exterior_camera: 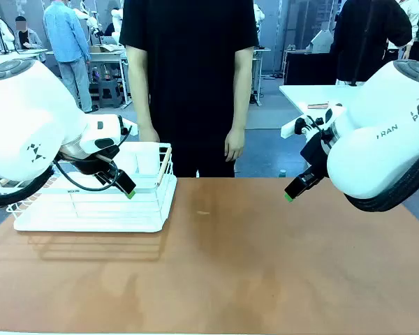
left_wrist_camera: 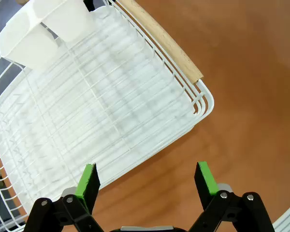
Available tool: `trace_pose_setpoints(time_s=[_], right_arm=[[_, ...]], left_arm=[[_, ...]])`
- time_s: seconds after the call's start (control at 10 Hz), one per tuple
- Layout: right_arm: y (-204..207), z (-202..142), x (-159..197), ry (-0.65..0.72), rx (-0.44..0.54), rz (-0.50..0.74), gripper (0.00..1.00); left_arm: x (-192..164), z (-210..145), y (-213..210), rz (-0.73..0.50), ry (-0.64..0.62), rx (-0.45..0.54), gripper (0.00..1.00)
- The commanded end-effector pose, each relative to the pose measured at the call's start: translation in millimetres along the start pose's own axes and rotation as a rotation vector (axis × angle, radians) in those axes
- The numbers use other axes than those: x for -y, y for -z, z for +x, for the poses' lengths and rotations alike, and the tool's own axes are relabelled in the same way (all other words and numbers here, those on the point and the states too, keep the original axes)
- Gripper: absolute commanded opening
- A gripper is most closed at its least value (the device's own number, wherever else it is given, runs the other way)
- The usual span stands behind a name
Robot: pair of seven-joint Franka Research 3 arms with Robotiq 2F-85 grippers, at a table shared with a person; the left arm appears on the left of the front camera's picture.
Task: Clean the table.
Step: Pick up the Lint Roller when the human hands it over.
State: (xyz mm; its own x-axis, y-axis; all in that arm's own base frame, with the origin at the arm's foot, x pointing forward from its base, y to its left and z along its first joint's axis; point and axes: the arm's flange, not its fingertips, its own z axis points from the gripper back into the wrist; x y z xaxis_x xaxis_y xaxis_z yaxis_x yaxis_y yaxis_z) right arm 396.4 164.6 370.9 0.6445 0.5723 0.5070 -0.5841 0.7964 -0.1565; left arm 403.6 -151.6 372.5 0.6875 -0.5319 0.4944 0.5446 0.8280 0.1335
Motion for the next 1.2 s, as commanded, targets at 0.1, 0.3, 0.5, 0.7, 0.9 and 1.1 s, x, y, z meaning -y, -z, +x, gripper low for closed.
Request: trace_pose_setpoints(time_s=[0.1, 0.3, 0.5, 0.7, 0.9, 1.1], right_arm=[[0.0, 0.0, 0.0, 0.000, 0.000, 0.000, 1.00], [0.0, 0.0, 0.0, 0.000, 0.000, 0.000, 1.00], [0.0, 0.0, 0.0, 0.000, 0.000, 0.000, 1.00], [0.0, 0.0, 0.0, 0.000, 0.000, 0.000, 1.00], [0.0, 0.0, 0.0, 0.000, 0.000, 0.000, 1.00], [0.0, 0.0, 0.0, 0.000, 0.000, 0.000, 1.00]], left_arm=[[0.2, 0.0, 0.0, 0.000, 0.000, 0.000, 1.00], [0.2, 0.0, 0.0, 0.000, 0.000, 0.000, 1.00], [0.2, 0.0, 0.0, 0.000, 0.000, 0.000, 1.00], [0.2, 0.0, 0.0, 0.000, 0.000, 0.000, 1.00], [0.2, 0.0, 0.0, 0.000, 0.000, 0.000, 1.00], [0.2, 0.0, 0.0, 0.000, 0.000, 0.000, 1.00]])
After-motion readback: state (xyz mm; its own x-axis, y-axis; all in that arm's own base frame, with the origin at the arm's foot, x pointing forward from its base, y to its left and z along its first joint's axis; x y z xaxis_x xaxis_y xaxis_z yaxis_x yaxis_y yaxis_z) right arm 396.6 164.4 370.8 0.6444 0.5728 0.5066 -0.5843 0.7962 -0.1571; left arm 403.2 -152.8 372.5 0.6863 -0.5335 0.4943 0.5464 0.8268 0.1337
